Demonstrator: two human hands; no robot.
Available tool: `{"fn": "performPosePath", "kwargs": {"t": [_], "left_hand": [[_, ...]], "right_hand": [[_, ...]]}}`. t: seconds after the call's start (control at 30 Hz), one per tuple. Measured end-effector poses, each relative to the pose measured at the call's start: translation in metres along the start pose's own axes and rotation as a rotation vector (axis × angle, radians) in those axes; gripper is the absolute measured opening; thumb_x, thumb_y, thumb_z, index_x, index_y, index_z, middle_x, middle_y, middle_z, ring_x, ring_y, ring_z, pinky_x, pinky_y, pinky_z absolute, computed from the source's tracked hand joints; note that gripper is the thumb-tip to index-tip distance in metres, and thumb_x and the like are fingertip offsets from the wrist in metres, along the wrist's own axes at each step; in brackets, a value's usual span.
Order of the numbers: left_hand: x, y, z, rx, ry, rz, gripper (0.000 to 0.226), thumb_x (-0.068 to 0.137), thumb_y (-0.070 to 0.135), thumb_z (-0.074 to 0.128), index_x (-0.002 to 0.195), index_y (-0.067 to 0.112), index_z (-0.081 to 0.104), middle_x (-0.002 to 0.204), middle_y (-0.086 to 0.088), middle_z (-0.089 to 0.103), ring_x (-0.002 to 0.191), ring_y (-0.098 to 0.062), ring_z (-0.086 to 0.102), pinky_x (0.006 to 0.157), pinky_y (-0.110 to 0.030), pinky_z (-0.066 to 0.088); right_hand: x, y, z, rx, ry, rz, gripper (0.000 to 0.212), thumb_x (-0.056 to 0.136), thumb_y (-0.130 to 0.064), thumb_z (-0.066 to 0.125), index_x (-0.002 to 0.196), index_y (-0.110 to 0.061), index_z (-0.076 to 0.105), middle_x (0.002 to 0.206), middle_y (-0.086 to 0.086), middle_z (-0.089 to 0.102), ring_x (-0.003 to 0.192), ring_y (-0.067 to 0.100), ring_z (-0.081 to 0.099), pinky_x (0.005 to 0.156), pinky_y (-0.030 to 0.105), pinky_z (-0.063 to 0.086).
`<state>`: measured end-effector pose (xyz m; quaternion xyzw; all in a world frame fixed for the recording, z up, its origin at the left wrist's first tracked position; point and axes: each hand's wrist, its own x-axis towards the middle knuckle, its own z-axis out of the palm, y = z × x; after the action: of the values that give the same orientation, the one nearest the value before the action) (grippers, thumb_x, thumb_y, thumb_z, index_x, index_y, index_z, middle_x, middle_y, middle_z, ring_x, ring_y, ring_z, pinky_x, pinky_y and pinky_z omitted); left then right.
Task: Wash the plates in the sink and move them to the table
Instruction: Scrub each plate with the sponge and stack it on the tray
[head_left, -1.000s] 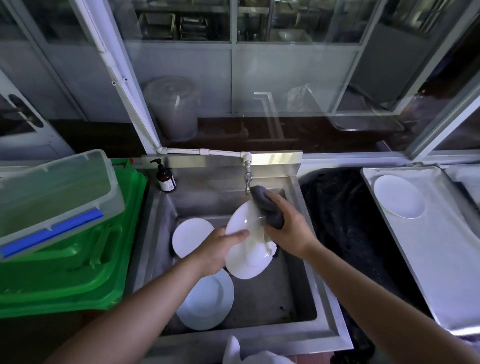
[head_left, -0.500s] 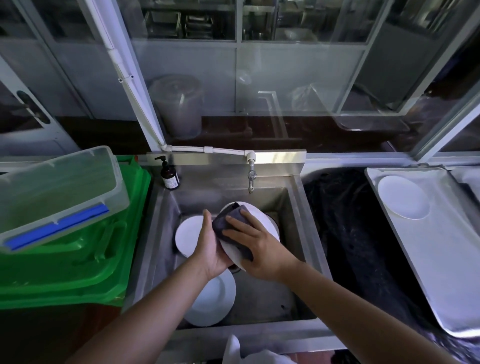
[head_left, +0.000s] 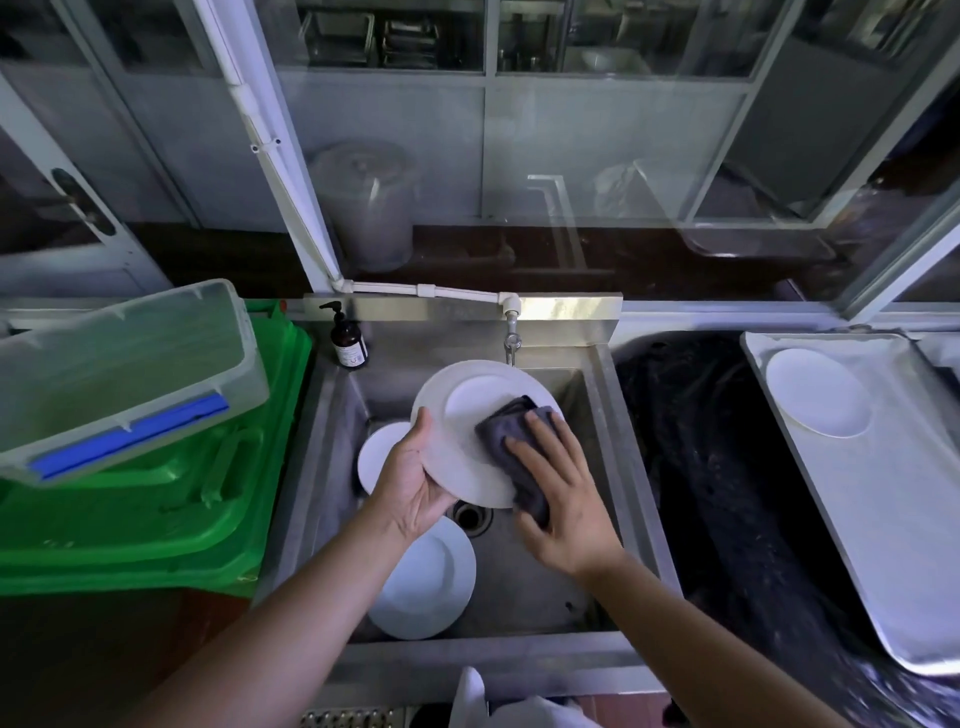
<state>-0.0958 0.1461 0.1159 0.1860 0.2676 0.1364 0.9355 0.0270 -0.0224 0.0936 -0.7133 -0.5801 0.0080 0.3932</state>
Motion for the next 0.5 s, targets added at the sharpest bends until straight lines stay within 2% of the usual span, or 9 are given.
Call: {"fn": "performPosePath", "kwargs": {"t": [0.1, 0.17, 0.23, 0.33, 0.5], "left_hand": [[-0.004, -0.007, 0.008, 0.086, 0.051, 0.032, 0.065, 0.105, 0.056, 0.036, 0.145, 0.007, 0.051, 0.139, -0.021, 0.062, 0.125, -0.034, 0.063, 0.107, -0.054, 0.045], [-0.005, -0.01, 0.011, 0.107, 0.049, 0.03, 0.063, 0.104, 0.056, 0.038, 0.144, 0.009, 0.052, 0.14, -0.02, 0.062, 0.126, -0.034, 0.062, 0.109, -0.056, 0.043], [-0.006, -0.012, 0.012, 0.125, 0.049, 0.031, 0.064, 0.104, 0.056, 0.04, 0.145, 0.009, 0.052, 0.142, -0.019, 0.06, 0.132, -0.035, 0.058, 0.115, -0.058, 0.037], [-0.006, -0.012, 0.009, 0.152, 0.033, 0.027, 0.066, 0.103, 0.057, 0.041, 0.149, 0.009, 0.048, 0.147, -0.019, 0.056, 0.137, -0.037, 0.053, 0.12, -0.06, 0.03], [-0.016, -0.011, 0.009, 0.263, 0.029, -0.022, 0.064, 0.104, 0.055, 0.04, 0.149, 0.01, 0.048, 0.146, -0.019, 0.057, 0.137, -0.036, 0.053, 0.119, -0.057, 0.034]], "right_hand": [[0.004, -0.007, 0.008, 0.086, 0.08, 0.342, 0.066, 0.093, -0.054, 0.056, 0.151, -0.023, 0.046, 0.168, -0.003, 0.02, 0.156, 0.024, 0.006, 0.124, 0.044, 0.016], [0.01, -0.011, 0.012, 0.124, 0.109, 0.534, 0.067, 0.092, -0.061, 0.053, 0.152, -0.032, 0.043, 0.168, -0.01, 0.016, 0.155, 0.018, 0.01, 0.123, 0.039, 0.018], [0.017, -0.015, 0.011, 0.199, 0.144, 0.664, 0.061, 0.095, -0.055, 0.056, 0.152, -0.038, 0.042, 0.167, -0.014, 0.015, 0.153, 0.012, 0.015, 0.122, 0.036, 0.023], [0.03, -0.014, 0.003, 0.324, 0.209, 0.822, 0.054, 0.1, -0.046, 0.055, 0.152, -0.038, 0.042, 0.165, -0.014, 0.021, 0.15, 0.007, 0.022, 0.112, 0.023, 0.024], [0.055, -0.004, -0.007, 0.334, 0.251, 0.919, 0.053, 0.099, -0.05, 0.048, 0.15, -0.035, 0.043, 0.161, -0.011, 0.034, 0.148, 0.011, 0.032, 0.113, 0.032, 0.03]]}}
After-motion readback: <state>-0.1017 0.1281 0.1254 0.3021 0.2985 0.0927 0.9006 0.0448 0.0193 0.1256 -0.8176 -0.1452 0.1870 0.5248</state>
